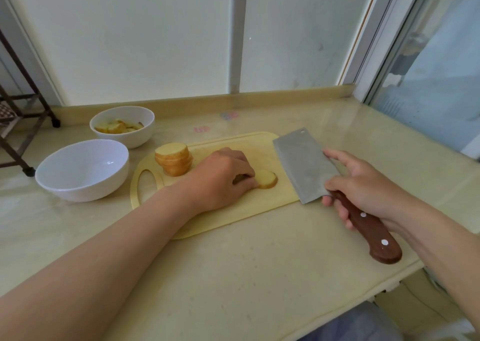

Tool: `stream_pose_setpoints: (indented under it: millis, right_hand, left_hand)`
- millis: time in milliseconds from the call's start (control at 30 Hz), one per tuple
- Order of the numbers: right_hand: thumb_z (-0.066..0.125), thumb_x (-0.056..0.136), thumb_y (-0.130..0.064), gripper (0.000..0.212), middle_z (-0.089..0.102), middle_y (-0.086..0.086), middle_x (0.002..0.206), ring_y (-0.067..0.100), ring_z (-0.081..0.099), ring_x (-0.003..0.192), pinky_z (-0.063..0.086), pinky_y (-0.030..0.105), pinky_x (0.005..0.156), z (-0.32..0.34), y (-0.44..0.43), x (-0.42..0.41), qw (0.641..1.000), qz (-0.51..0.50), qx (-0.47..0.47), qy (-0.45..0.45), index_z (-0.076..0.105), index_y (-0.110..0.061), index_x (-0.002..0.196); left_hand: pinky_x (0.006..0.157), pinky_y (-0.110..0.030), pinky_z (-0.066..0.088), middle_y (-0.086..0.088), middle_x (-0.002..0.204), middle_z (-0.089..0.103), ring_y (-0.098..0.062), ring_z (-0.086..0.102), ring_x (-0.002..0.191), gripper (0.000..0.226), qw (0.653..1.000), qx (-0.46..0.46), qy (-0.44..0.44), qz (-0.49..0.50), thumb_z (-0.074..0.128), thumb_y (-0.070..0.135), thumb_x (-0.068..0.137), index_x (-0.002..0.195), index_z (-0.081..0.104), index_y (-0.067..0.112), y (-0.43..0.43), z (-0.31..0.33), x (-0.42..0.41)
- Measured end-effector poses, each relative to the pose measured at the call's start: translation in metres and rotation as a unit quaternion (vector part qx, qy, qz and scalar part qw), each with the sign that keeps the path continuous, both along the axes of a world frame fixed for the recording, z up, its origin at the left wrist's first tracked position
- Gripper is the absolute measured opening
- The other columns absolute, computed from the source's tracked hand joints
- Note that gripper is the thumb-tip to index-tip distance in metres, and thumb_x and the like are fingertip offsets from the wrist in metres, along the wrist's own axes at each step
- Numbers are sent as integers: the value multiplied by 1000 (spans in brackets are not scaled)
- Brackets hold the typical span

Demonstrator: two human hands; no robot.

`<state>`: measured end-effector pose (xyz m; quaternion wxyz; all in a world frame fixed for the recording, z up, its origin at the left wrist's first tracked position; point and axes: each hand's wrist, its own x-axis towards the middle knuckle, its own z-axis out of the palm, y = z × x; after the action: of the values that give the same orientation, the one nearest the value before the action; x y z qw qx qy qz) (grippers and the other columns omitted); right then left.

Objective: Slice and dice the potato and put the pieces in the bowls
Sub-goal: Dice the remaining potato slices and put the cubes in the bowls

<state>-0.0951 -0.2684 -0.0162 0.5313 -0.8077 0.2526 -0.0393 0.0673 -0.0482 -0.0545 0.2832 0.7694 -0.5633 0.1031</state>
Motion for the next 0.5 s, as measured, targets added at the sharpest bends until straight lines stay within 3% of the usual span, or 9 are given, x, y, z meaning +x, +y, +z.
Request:
stream_pose_setpoints:
  millis: [133,333,500]
  right_hand:
    - [48,99,4,68,63,19,80,22,52,39,43,25,34,-3,21,-2,998,54,6,5,40,-43,148]
    - [51,98,1,73,63,8,66,21,52,40,45,28,36,-9,32,6,996,80,23,11,37,-43,154]
    - [52,98,3,72,62,6,61,21,50,39,45,28,35,-8,30,5,996,77,49,0,39,-40,154]
  left_hand:
    - [76,-24,43,1,92,72,-19,62,82,15,1000,0,2,2,73,27,85,87,78,13,0,-3,1]
    - [77,-25,45,1,90,74,-15,64,81,20,1000,-17,10,-12,68,30,84,87,79,13,0,-3,0]
    - [76,-28,48,1,93,73,-17,64,82,12,1000,-30,4,-4,72,23,85,89,79,15,-3,-6,2]
